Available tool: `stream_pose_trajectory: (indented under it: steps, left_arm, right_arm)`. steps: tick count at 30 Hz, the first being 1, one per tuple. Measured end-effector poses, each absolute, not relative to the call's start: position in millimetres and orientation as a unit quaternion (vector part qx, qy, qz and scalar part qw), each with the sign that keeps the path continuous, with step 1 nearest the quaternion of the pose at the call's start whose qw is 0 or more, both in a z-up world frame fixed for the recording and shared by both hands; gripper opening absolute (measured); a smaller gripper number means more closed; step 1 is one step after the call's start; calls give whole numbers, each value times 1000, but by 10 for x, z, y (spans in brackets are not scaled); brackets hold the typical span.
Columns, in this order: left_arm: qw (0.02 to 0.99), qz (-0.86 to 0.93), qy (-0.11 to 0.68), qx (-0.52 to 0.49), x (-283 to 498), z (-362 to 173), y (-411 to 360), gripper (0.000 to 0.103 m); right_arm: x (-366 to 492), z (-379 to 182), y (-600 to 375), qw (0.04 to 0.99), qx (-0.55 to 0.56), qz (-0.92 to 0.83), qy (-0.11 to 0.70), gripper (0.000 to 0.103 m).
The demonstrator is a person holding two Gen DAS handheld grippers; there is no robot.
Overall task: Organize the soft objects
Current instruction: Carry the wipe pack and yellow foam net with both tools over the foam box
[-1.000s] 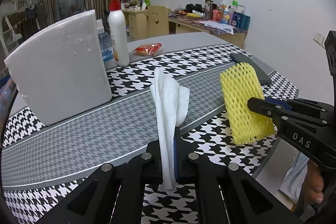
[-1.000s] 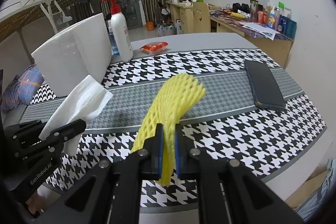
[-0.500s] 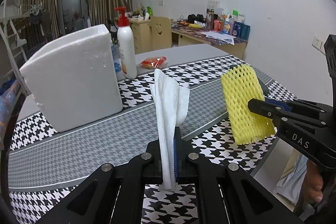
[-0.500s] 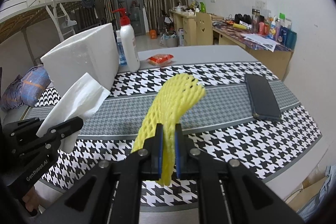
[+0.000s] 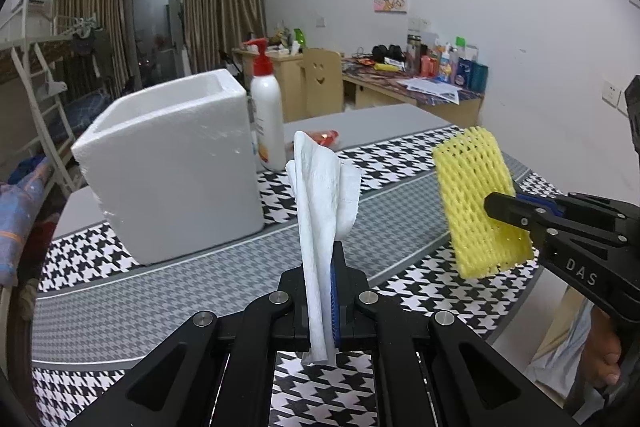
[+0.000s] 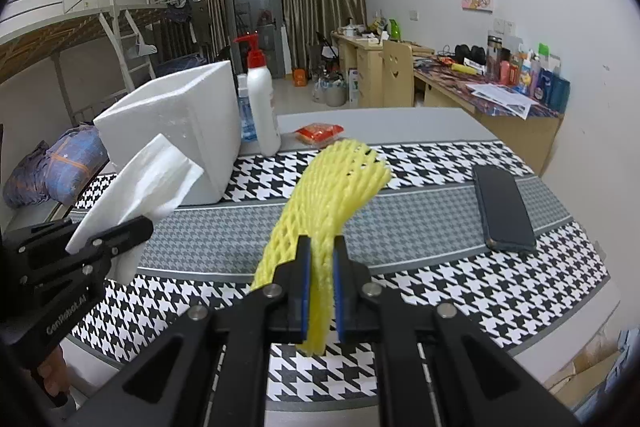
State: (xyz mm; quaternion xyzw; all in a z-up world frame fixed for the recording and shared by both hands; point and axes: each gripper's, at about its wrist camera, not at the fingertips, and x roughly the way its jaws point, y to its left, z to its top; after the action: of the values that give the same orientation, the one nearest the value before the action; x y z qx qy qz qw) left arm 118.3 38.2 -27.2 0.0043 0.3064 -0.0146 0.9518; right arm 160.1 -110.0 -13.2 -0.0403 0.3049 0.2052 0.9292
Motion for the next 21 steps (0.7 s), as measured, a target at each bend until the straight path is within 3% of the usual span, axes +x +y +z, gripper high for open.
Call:
stream_pose_trajectory:
  steps: [21]
  left_arm:
    - [965,8,262,5,1213,49,532,6]
  right_arm:
    - [1608,88,-959,934,-53,229,269,13]
